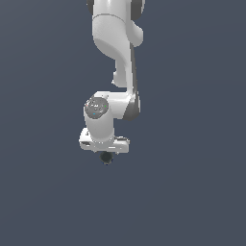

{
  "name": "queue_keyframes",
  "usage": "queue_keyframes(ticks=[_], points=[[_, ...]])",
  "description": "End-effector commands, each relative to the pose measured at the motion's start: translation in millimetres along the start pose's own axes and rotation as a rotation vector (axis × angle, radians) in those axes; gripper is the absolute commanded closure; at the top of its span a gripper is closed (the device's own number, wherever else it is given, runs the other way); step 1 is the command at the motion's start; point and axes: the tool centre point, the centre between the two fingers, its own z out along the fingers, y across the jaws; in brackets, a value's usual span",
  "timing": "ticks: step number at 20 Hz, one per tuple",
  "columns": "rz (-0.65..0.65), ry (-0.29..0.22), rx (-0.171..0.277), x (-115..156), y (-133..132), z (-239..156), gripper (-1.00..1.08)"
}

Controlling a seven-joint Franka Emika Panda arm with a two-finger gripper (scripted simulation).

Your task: Pick up the object and move it to a goal position.

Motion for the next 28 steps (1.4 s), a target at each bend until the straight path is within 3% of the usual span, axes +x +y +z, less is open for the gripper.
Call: queue_keyframes(ticks=[1, 9, 24, 25, 28], points=[[0.004, -0.003, 0.002, 1.5, 3.9, 7.3, -0.92], [0.007, -0.005, 0.002, 1.3, 5.8, 13.8, -0.92], [0.007, -0.005, 0.002, 1.7, 5.9, 61.9, -0.92], [0.007, -0.005, 0.002, 1.7, 5.9, 61.9, 1.08], [0.007, -0.005, 0.002, 1.7, 5.9, 61.9, 1.08]])
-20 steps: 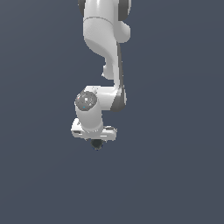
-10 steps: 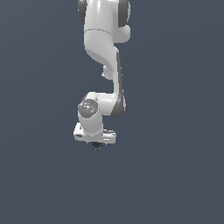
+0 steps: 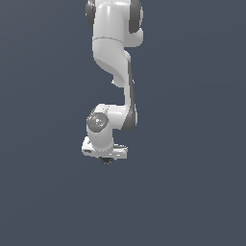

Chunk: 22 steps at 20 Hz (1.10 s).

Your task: Pick up the object and move it to a goal position.

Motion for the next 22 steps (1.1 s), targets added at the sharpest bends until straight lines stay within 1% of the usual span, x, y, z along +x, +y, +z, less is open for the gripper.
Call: queue_keyframes(ticks=[1, 9, 13, 17, 22], points=[[0.000, 0.001, 0.000, 0.4, 0.0, 0.1, 1.08], [0.000, 0.001, 0.000, 0.1, -0.2, -1.5, 1.08], [0.000, 0.001, 0.000, 0.3, -2.9, -12.0, 1.08], [0.000, 0.001, 0.000, 0.8, -8.3, -33.8, 1.08], [0.000, 0.001, 0.000, 2.3, -19.2, -77.7, 1.08]])
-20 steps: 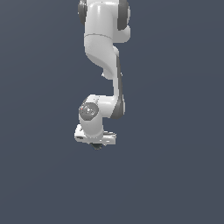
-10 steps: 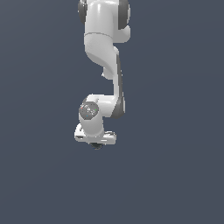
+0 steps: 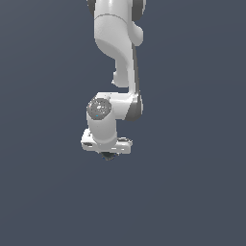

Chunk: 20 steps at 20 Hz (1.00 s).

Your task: Pick up the object and move it to a goal position.

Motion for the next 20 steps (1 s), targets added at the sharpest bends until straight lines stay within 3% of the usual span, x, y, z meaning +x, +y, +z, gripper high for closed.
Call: queue_keyframes(ticks=[1, 10, 20], points=[[0.000, 0.002, 0.000, 1.3, -6.3, -25.7, 1.08], [0.000, 0.003, 0.000, 5.6, -23.1, -94.7, 1.08], [0.000, 0.003, 0.000, 8.3, -26.0, -105.8, 1.08]])
